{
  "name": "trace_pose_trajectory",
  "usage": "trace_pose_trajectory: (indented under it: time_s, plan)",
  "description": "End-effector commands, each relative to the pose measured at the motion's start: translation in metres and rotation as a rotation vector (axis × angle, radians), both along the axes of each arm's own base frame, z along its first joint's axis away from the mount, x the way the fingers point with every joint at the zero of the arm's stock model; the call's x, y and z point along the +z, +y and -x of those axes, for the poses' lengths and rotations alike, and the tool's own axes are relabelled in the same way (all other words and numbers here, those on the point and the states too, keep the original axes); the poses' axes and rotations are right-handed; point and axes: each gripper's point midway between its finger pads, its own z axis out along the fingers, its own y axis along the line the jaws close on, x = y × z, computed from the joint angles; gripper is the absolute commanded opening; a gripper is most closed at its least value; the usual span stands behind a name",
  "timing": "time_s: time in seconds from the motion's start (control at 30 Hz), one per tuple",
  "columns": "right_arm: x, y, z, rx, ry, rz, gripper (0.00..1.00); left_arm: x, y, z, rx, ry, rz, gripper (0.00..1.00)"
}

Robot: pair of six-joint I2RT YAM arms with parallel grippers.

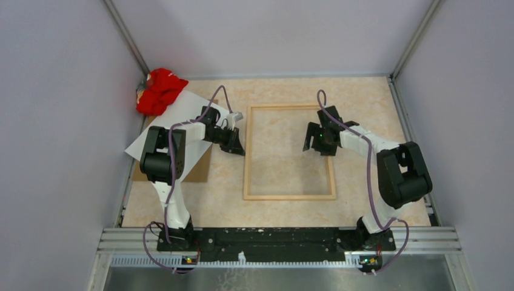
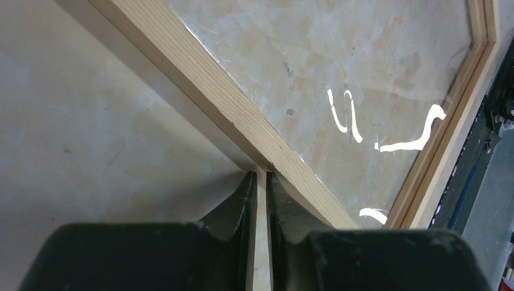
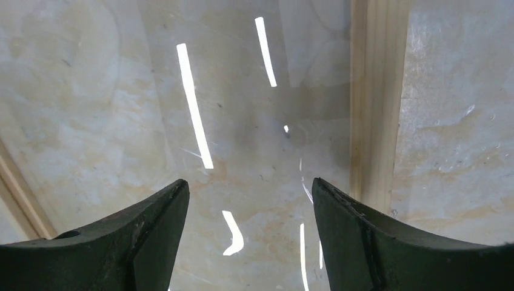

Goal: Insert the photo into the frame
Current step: Adjust the photo frame item at the center of the board.

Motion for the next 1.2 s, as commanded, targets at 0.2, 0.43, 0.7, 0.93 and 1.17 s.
trace_pose_trajectory:
  time_s: [0.2,0.43,0.7,0.93,1.17]
  plan:
    - [0.091,0.005,-0.078,0.029,-0.214,0.085,0.76,0.006,-0.003,-0.011,-0.013,-0.045,0.005,0.16]
    - [0.07,-0.004,-0.119,-0.005,-0.225,0.204,0.75,0.007,-0.003,-0.012,-0.013,-0.049,0.002,0.16]
    - [0.035,-0.017,-0.139,-0.049,-0.17,0.239,0.73,0.009,-0.001,-0.012,-0.013,-0.058,-0.003,0.16]
    - [0.011,-0.022,-0.137,-0.059,-0.115,0.249,0.72,0.009,0.001,-0.011,-0.013,-0.064,-0.006,0.16]
    - [-0.009,-0.019,-0.129,-0.058,-0.065,0.233,0.72,0.01,0.002,-0.012,-0.009,-0.067,-0.006,0.16]
